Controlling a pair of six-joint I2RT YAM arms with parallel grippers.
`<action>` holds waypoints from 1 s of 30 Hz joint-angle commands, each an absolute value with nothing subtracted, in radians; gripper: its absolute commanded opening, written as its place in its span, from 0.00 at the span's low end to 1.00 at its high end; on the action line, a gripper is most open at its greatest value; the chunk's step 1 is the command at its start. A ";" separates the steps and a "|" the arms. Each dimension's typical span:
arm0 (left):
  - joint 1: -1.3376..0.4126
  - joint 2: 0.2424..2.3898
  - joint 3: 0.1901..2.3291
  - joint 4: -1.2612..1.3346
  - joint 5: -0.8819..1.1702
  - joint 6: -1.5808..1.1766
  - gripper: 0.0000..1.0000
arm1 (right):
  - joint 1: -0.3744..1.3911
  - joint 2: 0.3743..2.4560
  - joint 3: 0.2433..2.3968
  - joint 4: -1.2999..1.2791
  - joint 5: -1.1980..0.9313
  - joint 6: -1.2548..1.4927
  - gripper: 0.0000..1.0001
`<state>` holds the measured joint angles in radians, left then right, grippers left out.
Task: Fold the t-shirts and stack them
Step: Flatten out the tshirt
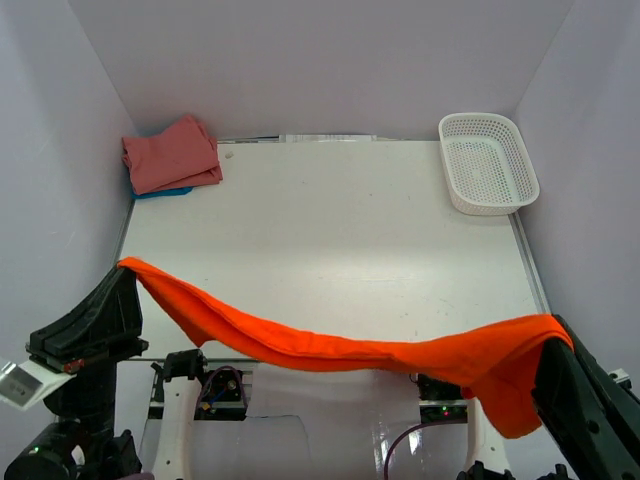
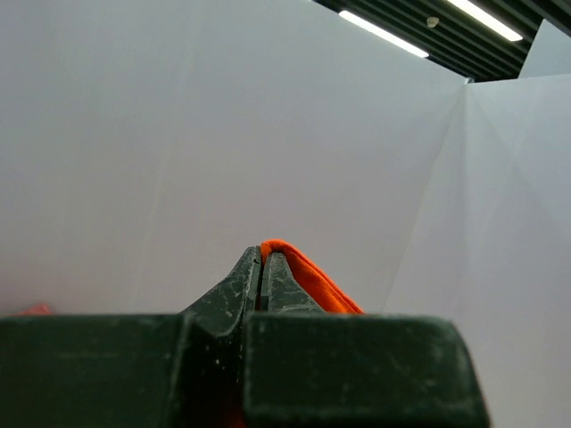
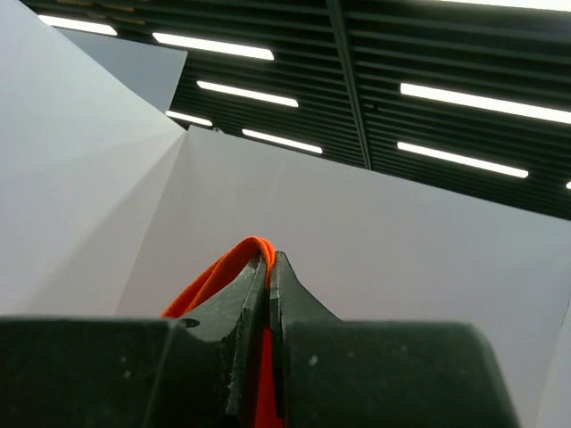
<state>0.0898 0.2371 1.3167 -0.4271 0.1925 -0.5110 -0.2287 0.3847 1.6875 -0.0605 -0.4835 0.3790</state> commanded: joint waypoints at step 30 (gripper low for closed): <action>0.095 0.531 0.915 -0.373 0.196 -0.531 0.00 | -0.239 0.494 0.890 0.011 -0.503 0.428 0.08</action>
